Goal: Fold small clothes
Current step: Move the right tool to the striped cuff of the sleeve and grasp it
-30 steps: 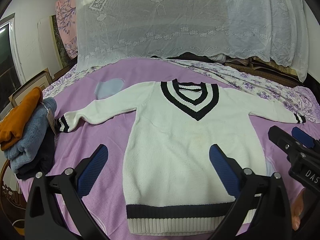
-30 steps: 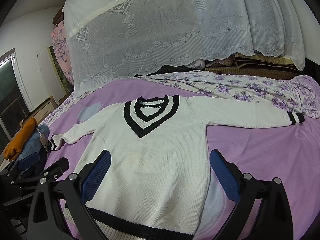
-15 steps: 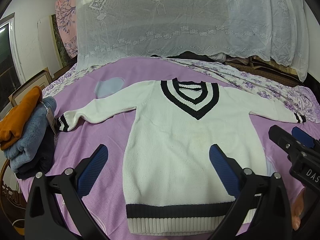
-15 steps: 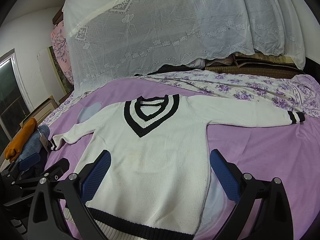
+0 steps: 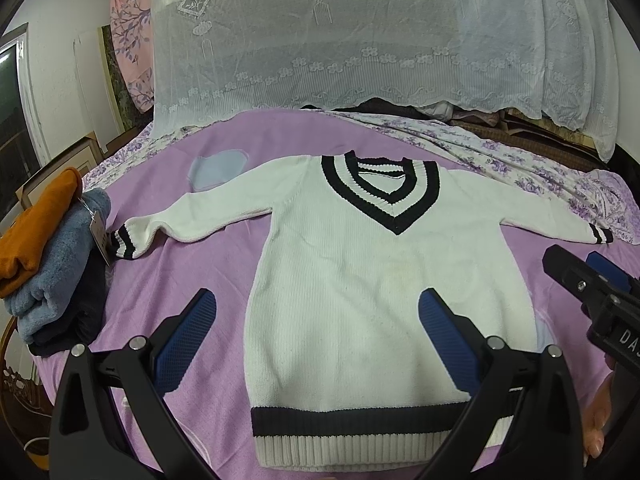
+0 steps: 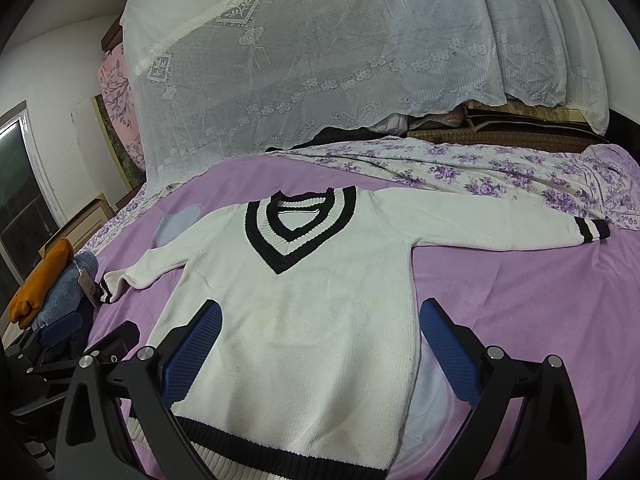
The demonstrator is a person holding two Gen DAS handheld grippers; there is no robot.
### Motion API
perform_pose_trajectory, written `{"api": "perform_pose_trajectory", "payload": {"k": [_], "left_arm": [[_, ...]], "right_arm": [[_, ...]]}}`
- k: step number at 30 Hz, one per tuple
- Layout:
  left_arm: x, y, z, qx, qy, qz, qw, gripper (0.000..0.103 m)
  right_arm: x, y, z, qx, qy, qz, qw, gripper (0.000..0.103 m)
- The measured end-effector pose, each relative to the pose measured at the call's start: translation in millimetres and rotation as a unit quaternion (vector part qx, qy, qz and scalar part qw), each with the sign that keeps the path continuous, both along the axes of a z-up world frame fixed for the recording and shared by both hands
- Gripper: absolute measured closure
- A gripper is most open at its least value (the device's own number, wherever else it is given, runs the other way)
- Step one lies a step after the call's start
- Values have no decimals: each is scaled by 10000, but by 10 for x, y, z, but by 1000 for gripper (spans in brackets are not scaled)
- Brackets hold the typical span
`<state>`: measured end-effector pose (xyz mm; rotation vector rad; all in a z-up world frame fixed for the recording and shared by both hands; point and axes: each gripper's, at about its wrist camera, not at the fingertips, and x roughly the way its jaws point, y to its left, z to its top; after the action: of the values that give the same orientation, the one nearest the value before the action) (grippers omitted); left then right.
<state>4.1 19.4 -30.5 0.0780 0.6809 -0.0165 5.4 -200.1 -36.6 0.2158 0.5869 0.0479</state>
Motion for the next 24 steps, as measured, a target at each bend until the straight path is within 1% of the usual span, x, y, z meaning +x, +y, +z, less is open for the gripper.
{"api": "perform_pose_trajectory", "payload": {"k": [7,11,14,18,22,24], "left_arm": [[93,18,-50,-6,117,36,9999,4],[185,43,-145,112,172,166,9997,4],[285,104,-264,96,311,241,9992,4],[466,263,-481,-23,583,392,9975,4],[623,431,-720,-139,863,535,9947,4],[703,497,-846,-281,1077,516,9924,4]], "right_arm": [[45,-35,-29,-48,20,-110,9999,3],[131,-100,-109,-203,192,-289,9992,3],[199,-168,-194,-304,382,-423,9979,3],[312,-332,-325,-389,636,-541,9957,3],[448,-533,-518,-372,998,-674,9920,3],[517,-646,-622,-311,1150,-767,9899,3]]}}
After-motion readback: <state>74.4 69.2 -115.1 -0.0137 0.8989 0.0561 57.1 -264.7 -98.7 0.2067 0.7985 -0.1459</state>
